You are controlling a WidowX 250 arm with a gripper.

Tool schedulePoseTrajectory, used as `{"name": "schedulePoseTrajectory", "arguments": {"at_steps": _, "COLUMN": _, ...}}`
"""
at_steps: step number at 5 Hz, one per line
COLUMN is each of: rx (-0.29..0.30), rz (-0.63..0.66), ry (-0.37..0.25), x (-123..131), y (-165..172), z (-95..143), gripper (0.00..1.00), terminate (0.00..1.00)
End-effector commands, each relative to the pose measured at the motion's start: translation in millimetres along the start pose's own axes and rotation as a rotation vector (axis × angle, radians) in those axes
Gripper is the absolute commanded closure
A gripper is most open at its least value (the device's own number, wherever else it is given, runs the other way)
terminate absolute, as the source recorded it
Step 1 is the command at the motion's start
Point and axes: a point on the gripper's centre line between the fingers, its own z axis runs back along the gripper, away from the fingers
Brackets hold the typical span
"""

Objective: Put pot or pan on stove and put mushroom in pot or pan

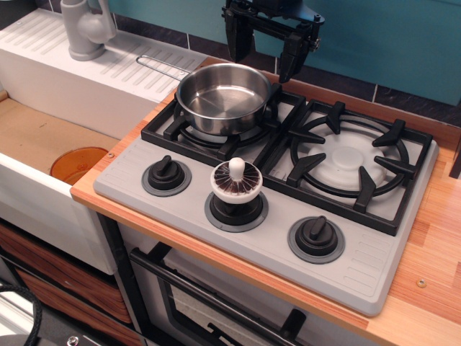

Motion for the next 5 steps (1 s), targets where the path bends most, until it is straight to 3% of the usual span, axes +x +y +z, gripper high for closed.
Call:
{"name": "schedulePoseTrajectory", "arguments": {"at_steps": 1, "rx": 0.000, "rz": 0.000, "ry": 0.000, "x": 0, "y": 0, "z": 0, "gripper": 0.00, "terminate": 0.00}}
{"name": "schedulePoseTrajectory", "arguments": {"at_steps": 4, "rx": -0.008, "rz": 0.012, "ry": -0.056, "x": -1, "y": -14, "z": -42, "gripper": 0.00, "terminate": 0.00}}
{"name": "schedulePoseTrajectory", "arguments": {"at_steps": 5, "rx": 0.011, "rz": 0.046, "ry": -0.030, "x": -1, "y": -16, "z": -44, "gripper": 1.00, "terminate": 0.00}}
